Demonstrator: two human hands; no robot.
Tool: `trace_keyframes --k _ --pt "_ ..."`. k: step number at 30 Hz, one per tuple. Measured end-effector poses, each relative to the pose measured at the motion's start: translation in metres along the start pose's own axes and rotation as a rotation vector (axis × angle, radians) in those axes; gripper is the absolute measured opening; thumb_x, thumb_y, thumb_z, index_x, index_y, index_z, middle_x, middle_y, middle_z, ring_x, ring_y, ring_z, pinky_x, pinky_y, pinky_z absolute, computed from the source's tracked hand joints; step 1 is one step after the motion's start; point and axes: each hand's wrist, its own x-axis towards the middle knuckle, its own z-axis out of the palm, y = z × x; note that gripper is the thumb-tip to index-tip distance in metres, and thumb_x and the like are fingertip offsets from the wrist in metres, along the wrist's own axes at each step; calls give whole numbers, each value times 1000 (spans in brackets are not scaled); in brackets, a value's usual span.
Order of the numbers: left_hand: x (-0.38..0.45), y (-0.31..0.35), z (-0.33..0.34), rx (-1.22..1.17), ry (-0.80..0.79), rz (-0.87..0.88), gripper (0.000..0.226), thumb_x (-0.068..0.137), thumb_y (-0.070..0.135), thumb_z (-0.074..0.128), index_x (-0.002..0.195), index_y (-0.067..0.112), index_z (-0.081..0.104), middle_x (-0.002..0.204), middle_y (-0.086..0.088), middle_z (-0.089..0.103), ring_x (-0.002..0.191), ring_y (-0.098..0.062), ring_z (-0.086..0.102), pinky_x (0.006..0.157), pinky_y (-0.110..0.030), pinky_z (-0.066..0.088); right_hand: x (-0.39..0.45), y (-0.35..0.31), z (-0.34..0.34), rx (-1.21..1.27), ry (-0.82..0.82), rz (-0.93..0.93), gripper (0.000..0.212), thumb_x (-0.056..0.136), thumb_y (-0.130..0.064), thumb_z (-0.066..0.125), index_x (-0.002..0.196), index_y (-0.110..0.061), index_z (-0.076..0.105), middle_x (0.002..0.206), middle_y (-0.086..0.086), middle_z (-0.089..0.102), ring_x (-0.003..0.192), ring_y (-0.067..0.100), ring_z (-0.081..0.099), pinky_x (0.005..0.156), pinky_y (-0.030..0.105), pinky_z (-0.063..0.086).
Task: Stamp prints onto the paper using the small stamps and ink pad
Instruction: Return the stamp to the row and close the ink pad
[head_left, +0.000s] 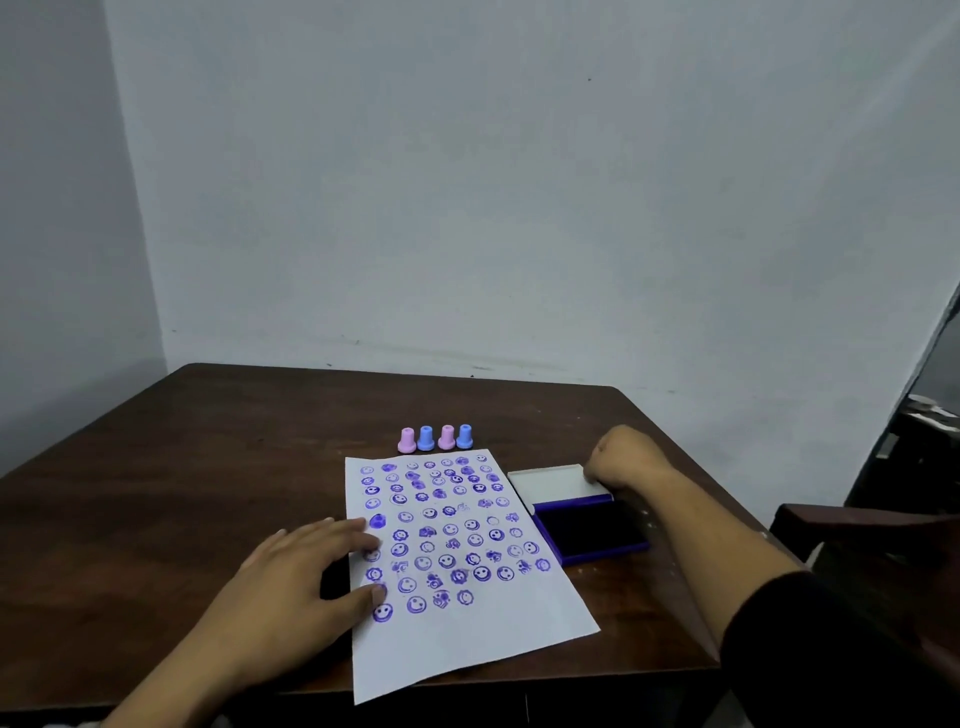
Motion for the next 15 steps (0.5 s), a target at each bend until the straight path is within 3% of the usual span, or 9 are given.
trace_keyframes --k 2,5,10,12,15 --pt "0 0 0 -4 5 -1 44 74 80 50 116 66 48 143 41 33 141 9 25 121 -33 15 0 1 -3 69 19 -8 7 80 -14 74 80 -10 80 82 9 80 79 27 76 77 35 64" --pt "-1 0 -1 -5 0 0 42 74 81 49 114 68 46 138 45 29 141 10 24 121 -34 15 -3 9 -5 213 66 -26 9 82 -10 71 78 -11 79 74 10 79 68 26 72 70 37 62" --pt "0 0 0 0 6 -8 47 76 79 50 120 64 48 147 38 34 141 10 24 122 -34 15 -10 33 -1 468 118 -55 21 90 -7 72 99 -26 73 74 5 76 59 22 68 53 30 55" --pt "0 0 0 4 -1 -10 45 76 80 50 119 65 47 148 38 35 142 9 24 122 -34 16 -16 43 2 600 116 -73 27 93 -4 72 108 -26 73 77 6 75 58 22 63 53 31 53" --pt "1 -1 1 1 -7 -10 42 75 81 49 114 68 45 147 38 33 142 8 24 121 -34 16 -29 56 4 670 127 -131 35 95 -5 74 118 -31 72 92 1 78 65 23 69 58 35 59"
